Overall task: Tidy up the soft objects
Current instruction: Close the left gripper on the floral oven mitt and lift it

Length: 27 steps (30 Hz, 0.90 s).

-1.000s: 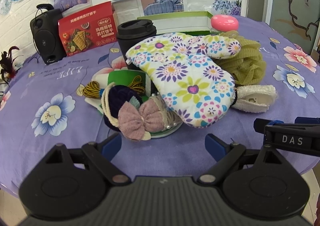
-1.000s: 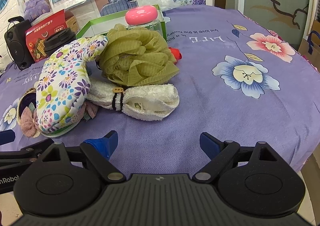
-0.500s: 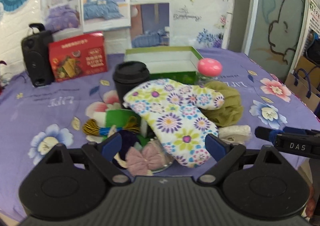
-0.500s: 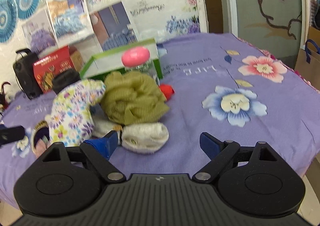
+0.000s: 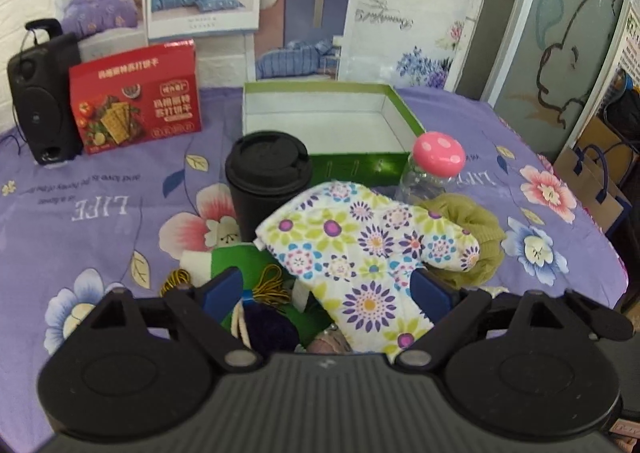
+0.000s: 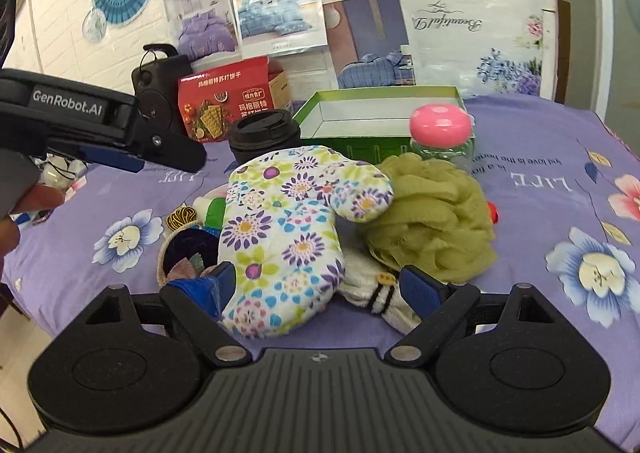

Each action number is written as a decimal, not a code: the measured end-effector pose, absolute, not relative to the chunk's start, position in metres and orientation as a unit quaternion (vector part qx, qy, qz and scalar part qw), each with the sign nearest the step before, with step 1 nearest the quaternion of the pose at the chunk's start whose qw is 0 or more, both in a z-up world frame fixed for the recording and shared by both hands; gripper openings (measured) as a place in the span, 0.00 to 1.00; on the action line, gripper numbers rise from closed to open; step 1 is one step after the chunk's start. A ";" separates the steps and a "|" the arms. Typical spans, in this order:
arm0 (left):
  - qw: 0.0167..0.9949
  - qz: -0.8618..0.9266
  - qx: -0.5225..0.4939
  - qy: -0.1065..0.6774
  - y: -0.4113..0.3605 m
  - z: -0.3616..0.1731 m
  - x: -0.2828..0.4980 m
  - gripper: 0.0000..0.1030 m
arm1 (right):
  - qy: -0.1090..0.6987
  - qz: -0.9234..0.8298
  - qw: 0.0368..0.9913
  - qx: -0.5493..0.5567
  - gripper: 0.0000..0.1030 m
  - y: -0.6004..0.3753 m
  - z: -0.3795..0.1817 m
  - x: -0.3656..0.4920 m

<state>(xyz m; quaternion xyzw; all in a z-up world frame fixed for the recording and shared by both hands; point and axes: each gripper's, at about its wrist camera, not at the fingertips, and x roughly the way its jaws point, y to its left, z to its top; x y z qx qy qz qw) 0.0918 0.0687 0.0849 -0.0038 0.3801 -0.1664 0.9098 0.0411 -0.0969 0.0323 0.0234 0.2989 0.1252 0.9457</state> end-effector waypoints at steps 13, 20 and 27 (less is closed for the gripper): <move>0.868 -0.174 -0.059 0.461 0.053 0.042 0.143 0.89 | 0.329 0.165 0.930 0.023 0.74 -0.078 0.015 0.074; 0.866 -0.163 -0.052 0.471 0.043 0.033 0.160 0.89 | 0.336 0.195 0.921 0.040 0.74 -0.078 0.006 0.082; 0.863 -0.161 -0.056 0.475 0.043 0.030 0.162 0.89 | 0.322 0.172 0.931 0.013 0.74 -0.067 0.008 0.080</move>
